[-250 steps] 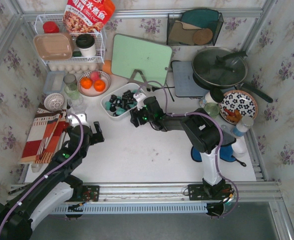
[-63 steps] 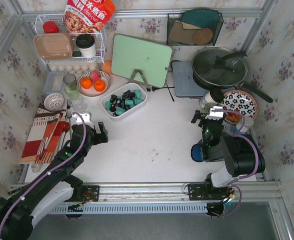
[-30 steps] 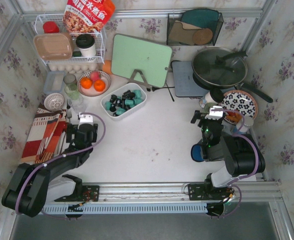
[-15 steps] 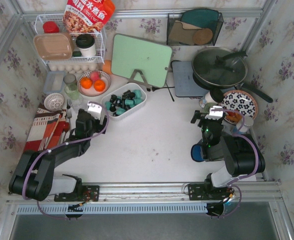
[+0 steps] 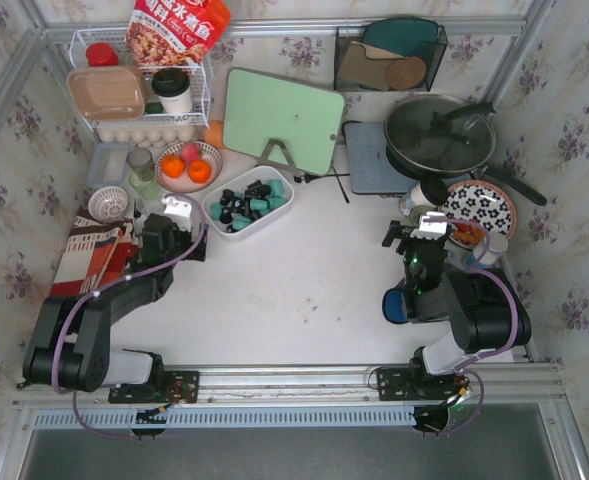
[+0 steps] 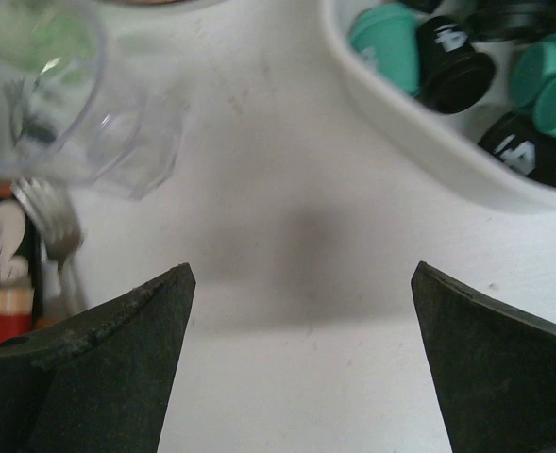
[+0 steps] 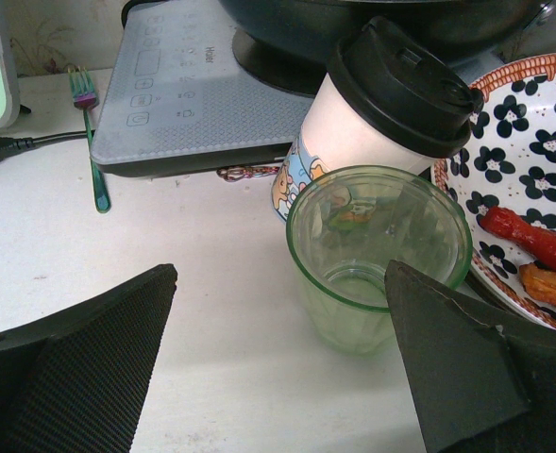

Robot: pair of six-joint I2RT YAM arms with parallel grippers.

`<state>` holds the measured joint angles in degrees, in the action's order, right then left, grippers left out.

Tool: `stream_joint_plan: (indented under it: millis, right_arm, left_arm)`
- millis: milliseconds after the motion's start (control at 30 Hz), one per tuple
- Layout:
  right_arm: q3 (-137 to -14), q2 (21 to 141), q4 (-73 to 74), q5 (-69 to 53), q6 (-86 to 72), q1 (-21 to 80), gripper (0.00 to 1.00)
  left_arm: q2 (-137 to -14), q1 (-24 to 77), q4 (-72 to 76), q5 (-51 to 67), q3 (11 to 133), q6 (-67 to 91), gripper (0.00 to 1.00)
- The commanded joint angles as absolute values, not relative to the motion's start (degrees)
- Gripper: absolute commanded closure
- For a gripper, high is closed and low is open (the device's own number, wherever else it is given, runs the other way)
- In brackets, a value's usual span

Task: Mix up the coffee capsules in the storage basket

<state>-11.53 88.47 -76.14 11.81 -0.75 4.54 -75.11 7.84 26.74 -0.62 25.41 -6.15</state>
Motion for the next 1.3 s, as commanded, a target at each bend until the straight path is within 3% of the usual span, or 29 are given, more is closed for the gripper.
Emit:
stream_joint_plan:
  millis: [0,133,267,333,367,467,667,1267]
  right_arm:
    - [-11.7,88.45,-76.59,11.56,-0.97,4.56,0.0]
    - [-11.74,88.49,-76.6,11.54,-0.97,4.57,0.0]
    - [-11.77,88.49,-76.56,11.59,-0.97,4.57,0.0]
    - [-11.74,88.49,-76.57,11.57,-0.97,4.57,0.0]
    - [-11.72,88.5,-76.6,11.54,-0.97,4.57,0.0]
    - [-11.77,88.44,-76.6,11.54,-0.97,4.57,0.0]
    - [-11.76,88.5,-76.58,11.53,-0.97,4.57,0.0]
    - [-11.75,88.44,-76.6,11.53,-0.97,4.57,0.0]
  left_arm:
    - [-71.97,1.81,33.82,7.29,21.43,0.84,0.0]
    - [-73.77,-3.83,32.79,14.27,23.05,3.22,0.0]
    - [-75.04,-4.54,35.55,2.89,23.34,0.84,0.0]
    - [-80.23,-6.02,44.22,5.01,22.44,3.36,0.0]
    - [-81.68,-5.74,41.1,10.8,23.48,1.2,0.0]
    - [-87.12,-3.01,49.96,7.0,21.69,-0.93,0.0]
    - [-86.2,-0.26,41.49,3.01,25.11,-3.27,0.0]
    - [-85.96,0.34,41.97,2.11,24.87,-3.54,0.0]
